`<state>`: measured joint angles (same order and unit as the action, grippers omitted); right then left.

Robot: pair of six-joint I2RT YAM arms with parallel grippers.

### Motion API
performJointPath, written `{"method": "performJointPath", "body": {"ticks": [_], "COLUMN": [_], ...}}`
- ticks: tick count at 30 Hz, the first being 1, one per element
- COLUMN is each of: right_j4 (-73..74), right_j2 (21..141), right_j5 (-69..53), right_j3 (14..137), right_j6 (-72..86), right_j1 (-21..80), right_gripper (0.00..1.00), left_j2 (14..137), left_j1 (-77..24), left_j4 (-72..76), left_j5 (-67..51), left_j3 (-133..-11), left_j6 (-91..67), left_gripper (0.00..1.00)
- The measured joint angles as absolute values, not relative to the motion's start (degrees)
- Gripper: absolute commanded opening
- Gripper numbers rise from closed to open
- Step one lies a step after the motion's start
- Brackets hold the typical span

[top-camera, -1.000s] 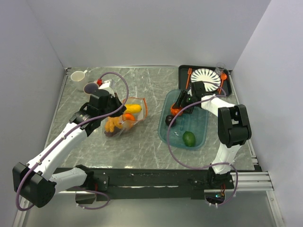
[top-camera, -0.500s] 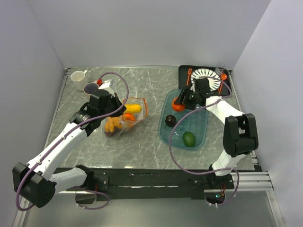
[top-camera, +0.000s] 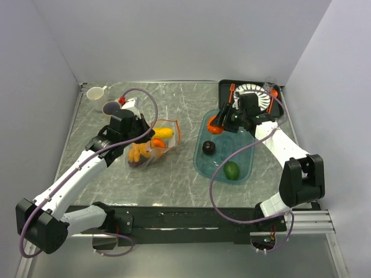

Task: Place the food in the zip-top bag and seal the zipper
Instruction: Pick up the fake fruit from the bin, then place the fake fruit in the zipper food storage bag.

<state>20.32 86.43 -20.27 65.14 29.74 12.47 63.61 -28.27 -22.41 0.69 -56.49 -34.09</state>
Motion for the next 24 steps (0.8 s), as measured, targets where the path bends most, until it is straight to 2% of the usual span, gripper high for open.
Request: {"method": "performJointPath", "body": {"ticks": [12, 24], "right_j4": [20.5, 18.9], "right_j2": [86.3, 97.4], "right_j5": [-22.5, -24.9], "right_j3": [70.1, 80.2], "right_j6": [34.0, 35.8], "right_j1": [25.0, 34.5], "right_gripper": [0.28, 0.28], "left_j2": [64.1, 64.1], "left_j1": [-28.3, -28.3], "left_j4": [-21.9, -21.8], "left_j5": [-0.2, -0.3], "left_j3": [-56.5, -56.5], "left_j6": [-34.1, -34.1], "left_gripper": [0.01, 0.01]}}
